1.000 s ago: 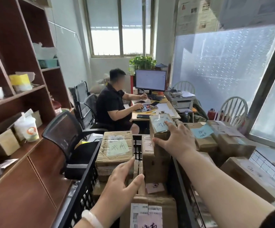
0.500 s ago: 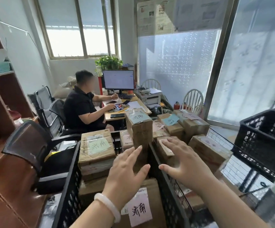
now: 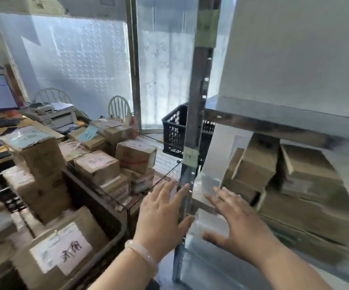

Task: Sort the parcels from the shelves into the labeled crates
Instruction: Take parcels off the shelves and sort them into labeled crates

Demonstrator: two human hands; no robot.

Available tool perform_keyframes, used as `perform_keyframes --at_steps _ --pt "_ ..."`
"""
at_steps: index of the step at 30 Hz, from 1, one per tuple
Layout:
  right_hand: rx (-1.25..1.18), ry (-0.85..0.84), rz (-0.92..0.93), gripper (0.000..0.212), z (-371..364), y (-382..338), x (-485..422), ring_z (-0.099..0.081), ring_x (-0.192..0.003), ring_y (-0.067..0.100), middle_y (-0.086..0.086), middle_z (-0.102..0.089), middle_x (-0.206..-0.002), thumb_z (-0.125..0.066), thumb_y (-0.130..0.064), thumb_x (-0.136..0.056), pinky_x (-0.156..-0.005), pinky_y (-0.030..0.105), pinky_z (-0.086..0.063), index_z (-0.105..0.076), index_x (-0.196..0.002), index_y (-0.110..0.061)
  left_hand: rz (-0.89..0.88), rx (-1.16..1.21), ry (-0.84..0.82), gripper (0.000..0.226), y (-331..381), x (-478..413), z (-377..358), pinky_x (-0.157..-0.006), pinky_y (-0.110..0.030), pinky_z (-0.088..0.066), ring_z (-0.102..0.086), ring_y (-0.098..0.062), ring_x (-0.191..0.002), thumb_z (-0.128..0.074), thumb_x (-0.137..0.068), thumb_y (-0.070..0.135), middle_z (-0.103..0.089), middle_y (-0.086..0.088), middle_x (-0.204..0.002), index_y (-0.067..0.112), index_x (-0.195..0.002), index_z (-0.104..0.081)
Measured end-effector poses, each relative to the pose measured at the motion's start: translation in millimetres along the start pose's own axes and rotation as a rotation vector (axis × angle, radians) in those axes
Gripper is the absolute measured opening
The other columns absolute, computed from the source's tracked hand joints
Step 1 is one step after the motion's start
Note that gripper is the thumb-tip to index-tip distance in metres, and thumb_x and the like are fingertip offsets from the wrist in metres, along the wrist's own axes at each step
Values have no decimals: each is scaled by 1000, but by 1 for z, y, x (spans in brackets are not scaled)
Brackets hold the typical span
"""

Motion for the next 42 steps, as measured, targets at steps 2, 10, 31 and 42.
perform_keyframes --at_steps 2,10,31,42 --pt "4 45 -86 94 17 33 32 3 -149 8 -18 0 -159 -34 -90 -72 -120 28 4 -6 -151 -48 -74 42 -38 77 39 -4 -17 -119 -39 -10 -2 -14 -149 -41 -87 70 -10 11 -163 49 -152 -5" --pt "-25 155 -334 85 57 128 125 5 -147 2 -20 0 -161 -48 -77 -80 -115 26 -3 -5 -150 -52 -290 144 -75 74 169 -17 -43 -119 -38 -18 -10 -15 -148 -41 -87 69 -14 13 -162 49 -152 -10" --pt "-47 112 -534 75 20 392 157 -64 -93 19 -1 -64 -115 -51 -57 -92 -69 33 -51 -2 -148 -48 -172 236 -283 68 335 -34 -164 -118 -35 -24 -20 -15 -146 -48 -91 62 -23 14 -158 45 -151 -22" --pt "-48 329 -452 77 59 380 242 -61 -94 15 -4 -64 -116 -54 -51 -92 -65 25 -46 -7 -152 -42 441 1177 -503 86 391 -44 -195 -113 -49 -37 -43 -20 -135 -67 -74 69 -41 11 -149 58 -145 -21"
Point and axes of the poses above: each hand's wrist, its own x-axis away from the middle knuckle, its own z-axis out of the back of the hand, y = z × x, the point moved 9 cm from there along -x, towards the middle knuckle
